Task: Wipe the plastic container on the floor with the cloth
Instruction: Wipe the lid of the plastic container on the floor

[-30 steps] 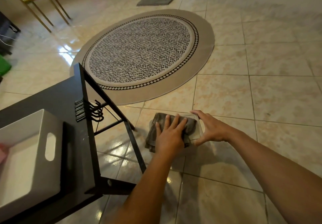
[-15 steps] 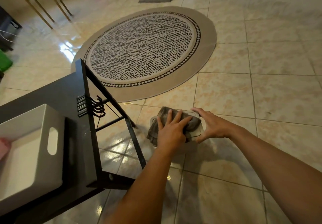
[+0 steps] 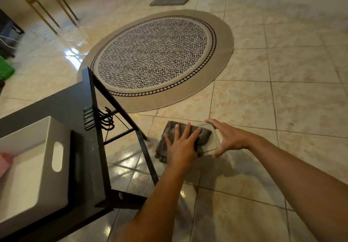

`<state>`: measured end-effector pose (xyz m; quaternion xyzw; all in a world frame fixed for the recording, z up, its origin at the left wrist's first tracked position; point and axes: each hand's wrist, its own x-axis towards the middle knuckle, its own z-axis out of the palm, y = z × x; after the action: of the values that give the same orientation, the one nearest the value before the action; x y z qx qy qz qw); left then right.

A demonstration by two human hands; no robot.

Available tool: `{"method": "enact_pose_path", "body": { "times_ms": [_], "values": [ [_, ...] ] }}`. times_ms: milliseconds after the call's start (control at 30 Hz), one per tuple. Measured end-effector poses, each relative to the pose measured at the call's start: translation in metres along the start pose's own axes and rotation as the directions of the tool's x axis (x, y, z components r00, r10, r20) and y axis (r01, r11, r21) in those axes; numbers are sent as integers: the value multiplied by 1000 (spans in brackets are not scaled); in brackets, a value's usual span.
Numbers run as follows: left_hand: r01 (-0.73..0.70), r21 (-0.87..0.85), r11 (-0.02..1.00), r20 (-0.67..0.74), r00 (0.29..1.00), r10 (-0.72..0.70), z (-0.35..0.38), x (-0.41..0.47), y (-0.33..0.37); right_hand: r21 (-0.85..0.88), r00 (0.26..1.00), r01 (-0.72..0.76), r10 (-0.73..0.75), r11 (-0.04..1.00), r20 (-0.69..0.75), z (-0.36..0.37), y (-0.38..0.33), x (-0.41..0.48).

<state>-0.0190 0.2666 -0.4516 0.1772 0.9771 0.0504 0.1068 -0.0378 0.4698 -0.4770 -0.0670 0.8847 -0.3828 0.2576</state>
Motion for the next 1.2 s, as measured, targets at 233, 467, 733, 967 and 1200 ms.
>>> {"method": "enact_pose_path", "body": {
  "times_ms": [233,467,733,967,1200],
  "values": [
    [-11,-40,999,4,1000,12,-1,1,-4,114,999,17,-23,993,48,-2,3,1],
    [-25,-45,999,5,1000,25,1,1,-9,235,998,14,-27,972,56,-1,7,-1],
    [-246,-2,969,55,968,246,1,-1,29,222,998,54,-58,974,12,1,8,-2],
    [-28,-19,999,-7,1000,28,0,-10,-11,155,999,36,-32,987,-31,2,8,-1],
    [-128,29,991,20,992,128,-2,13,13,138,997,60,-54,989,-50,2,4,-3]
  ]
}}
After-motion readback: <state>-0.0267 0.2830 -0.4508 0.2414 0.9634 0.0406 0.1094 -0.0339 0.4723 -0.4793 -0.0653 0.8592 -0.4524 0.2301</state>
